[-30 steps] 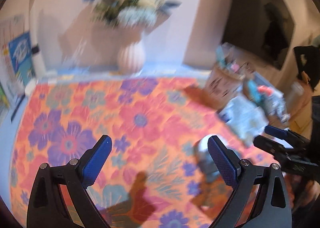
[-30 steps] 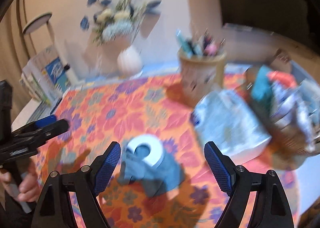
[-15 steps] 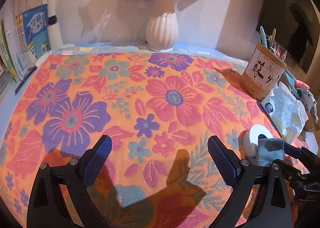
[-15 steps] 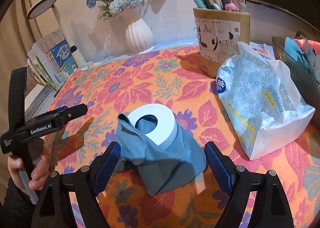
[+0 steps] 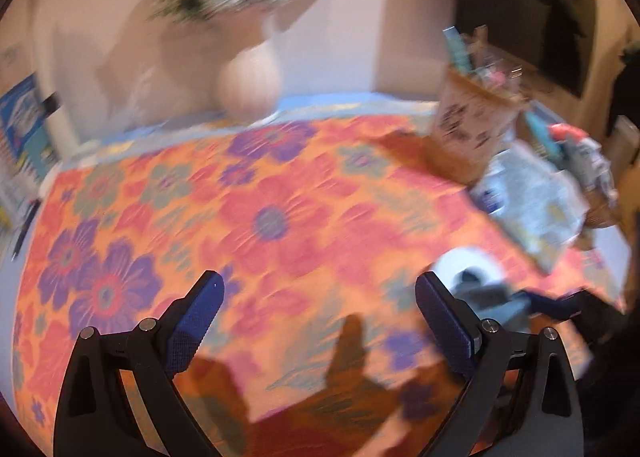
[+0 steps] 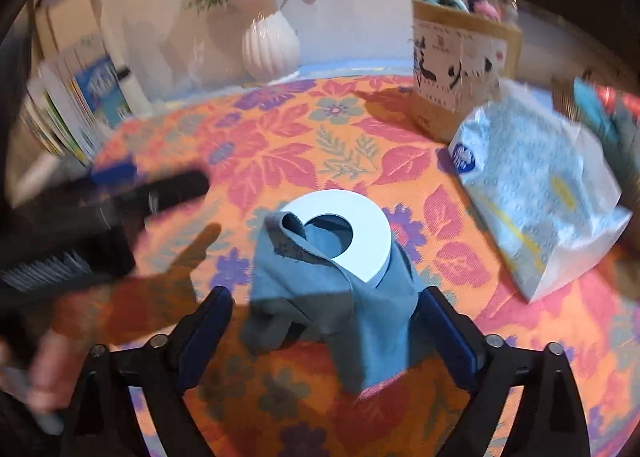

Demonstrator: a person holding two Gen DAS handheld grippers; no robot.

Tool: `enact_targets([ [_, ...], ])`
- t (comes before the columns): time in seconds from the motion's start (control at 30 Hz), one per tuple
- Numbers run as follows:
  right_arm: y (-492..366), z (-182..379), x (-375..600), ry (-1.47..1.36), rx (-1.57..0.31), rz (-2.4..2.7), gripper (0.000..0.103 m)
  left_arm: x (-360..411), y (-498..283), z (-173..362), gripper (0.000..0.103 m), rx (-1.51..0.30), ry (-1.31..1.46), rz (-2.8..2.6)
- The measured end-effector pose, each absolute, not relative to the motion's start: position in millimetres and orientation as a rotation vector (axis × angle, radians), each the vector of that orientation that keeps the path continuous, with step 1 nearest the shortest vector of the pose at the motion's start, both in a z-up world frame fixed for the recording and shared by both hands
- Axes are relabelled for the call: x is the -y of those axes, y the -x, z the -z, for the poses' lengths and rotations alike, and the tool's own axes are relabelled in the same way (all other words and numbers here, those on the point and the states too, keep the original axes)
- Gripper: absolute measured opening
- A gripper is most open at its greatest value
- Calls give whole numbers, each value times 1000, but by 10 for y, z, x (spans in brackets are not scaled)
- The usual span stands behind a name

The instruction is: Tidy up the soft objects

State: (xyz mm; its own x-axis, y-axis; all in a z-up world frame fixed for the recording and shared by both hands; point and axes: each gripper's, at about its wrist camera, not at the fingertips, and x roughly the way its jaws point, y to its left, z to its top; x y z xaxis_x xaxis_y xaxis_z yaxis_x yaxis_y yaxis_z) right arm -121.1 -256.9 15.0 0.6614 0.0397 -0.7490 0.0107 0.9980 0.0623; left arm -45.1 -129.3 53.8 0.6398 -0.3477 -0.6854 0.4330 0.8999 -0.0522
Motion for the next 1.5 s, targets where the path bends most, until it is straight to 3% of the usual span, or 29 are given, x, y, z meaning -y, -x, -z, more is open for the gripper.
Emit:
enact_targets([
  [0.03,1223,-139,2580,-58,-849,-22,75,1387,438,-614,96,-746,-124,489],
  [0.1,1279,-144,2629,-43,-832,-30,46,1506,403,-664,96,-759,-118,533],
  [0.33,1660,-80,2956,-26,-760,-129,18,1934,357,-460,96,-876,-128,699],
  [0.63,1782,-17,3103,-31,-725,-208,18,2313,564,-213,96,-925,-292,717],
  [0.7,1778,-16,3113,-45,-724,-213,18,2342,547,-190,79,-940,-292,709],
  [0.73,1778,-17,3111,-45,-725,-213,18,2346,549,-187,64,-954,-276,743],
  [1.13,1726,-30,3050,-45,-754,-205,21,1689,227,-256,65,-992,-53,719],
  [1.3,1674,-31,2853,26,-764,-192,38,1509,213,-181,68,-1031,87,780],
  [1.5,1683,-22,2785,57,-762,-186,44,1253,101,-310,68,-980,144,682],
])
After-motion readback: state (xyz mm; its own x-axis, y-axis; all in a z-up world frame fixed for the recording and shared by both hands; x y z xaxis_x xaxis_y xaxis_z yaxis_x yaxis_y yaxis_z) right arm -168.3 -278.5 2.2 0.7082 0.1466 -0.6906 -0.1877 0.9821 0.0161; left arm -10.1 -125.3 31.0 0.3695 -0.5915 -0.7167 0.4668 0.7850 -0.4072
